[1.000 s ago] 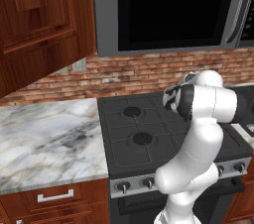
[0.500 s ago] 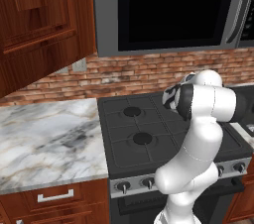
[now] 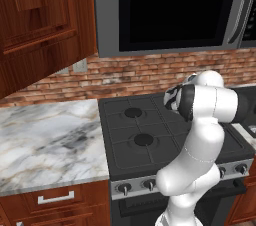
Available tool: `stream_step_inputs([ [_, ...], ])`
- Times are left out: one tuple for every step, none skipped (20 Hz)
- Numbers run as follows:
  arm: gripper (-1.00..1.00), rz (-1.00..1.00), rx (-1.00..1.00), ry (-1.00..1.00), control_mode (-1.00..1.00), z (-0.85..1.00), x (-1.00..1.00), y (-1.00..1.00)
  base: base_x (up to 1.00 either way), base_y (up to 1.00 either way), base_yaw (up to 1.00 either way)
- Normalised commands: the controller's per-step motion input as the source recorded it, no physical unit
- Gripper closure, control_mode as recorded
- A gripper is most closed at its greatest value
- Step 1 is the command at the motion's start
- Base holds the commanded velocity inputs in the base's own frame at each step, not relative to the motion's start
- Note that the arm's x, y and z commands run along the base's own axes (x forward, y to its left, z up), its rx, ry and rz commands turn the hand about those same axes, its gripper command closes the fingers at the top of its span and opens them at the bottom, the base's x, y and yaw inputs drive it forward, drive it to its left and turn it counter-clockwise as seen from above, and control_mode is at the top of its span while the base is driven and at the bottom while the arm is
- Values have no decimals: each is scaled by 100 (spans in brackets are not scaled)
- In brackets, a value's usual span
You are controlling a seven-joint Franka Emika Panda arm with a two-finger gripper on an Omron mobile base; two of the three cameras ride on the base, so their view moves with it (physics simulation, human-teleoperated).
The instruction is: Open the cabinet and move the ladle to the pot. Then close the cabinet.
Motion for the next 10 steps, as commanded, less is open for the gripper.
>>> stream_step_inputs([
  [-100, -1, 0, 0, -100, 0, 0, 0, 0, 0, 0],
  [-100, 0, 0, 0, -100, 0, 0, 0, 0, 0, 0],
  [-100, 0, 0, 0, -100, 0, 0, 0, 0, 0, 0],
  [-100, 0, 0, 0, -100, 0, 0, 0, 0, 0, 0],
  [-100, 0, 0, -4, -100, 0, 0, 0, 0, 0, 0],
  [-100, 0, 0, -4, -100, 0, 0, 0, 0, 0, 0],
  [-100, 0, 0, -6, -100, 0, 0, 0, 0, 0, 0],
  [-100, -1, 0, -7, -100, -7, 0, 0, 0, 0, 0],
  [-100, -1, 0, -7, -100, -8, 4, -3, 0, 0, 0],
  [-100, -1, 0, -8, -100, -2, 0, -2, 0, 0, 0],
])
